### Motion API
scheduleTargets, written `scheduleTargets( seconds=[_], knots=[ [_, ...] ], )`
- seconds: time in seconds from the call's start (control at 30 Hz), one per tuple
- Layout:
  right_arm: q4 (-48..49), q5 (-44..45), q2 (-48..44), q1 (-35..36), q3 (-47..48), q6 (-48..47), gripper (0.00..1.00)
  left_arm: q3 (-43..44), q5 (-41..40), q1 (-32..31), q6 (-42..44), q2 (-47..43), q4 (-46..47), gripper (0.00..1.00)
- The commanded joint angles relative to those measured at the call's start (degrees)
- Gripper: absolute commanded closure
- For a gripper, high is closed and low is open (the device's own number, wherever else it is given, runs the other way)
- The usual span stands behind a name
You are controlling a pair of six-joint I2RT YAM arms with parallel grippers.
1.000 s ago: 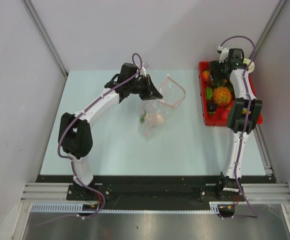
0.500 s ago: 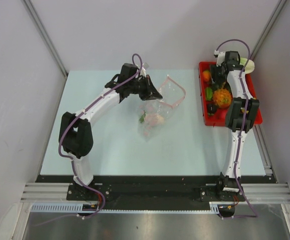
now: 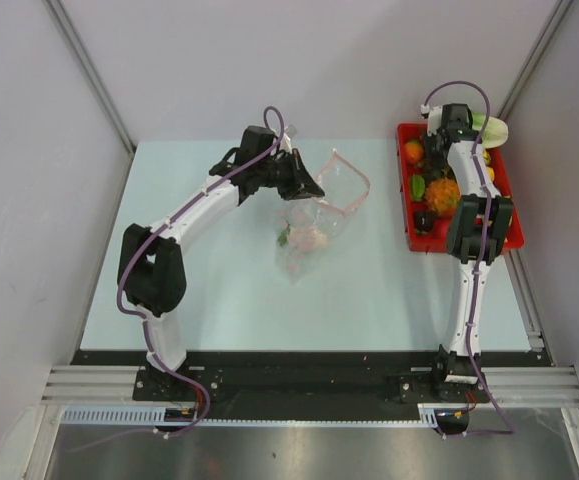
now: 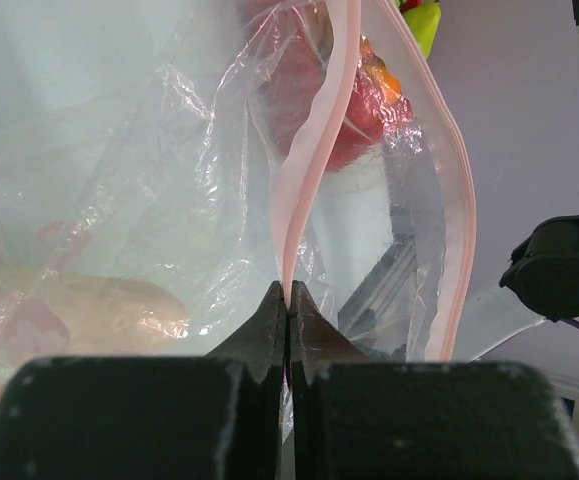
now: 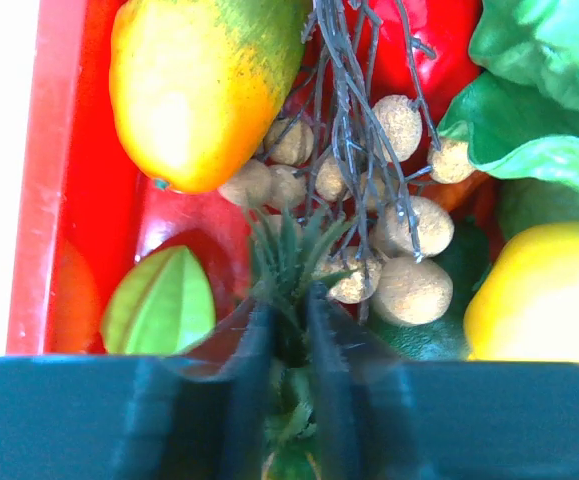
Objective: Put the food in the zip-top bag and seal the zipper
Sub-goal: Pick up the fake fruit from the bin.
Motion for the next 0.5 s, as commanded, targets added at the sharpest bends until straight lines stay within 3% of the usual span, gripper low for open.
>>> scheduleTargets(
  seconds=[0.0, 0.3, 0.47],
  knots=[
    [-1.63, -0.94, -1.54, 0.01, 1.16, -1.19, 0.97, 2.00, -0.99, 0.46, 1.19, -0.62, 0.67, 1.00],
    [3.11, -10.26, -14.81, -3.94, -2.18, 8.10, 1.00, 2.35, 1.47, 0.29, -0.56, -0.54, 0.85, 1.00],
    [10.58, -18.86, -25.88, -5.79, -11.14, 13.82, 1.00, 2.18, 2.17, 0.37, -0.92, -1.15, 1.20, 1.00]
  ],
)
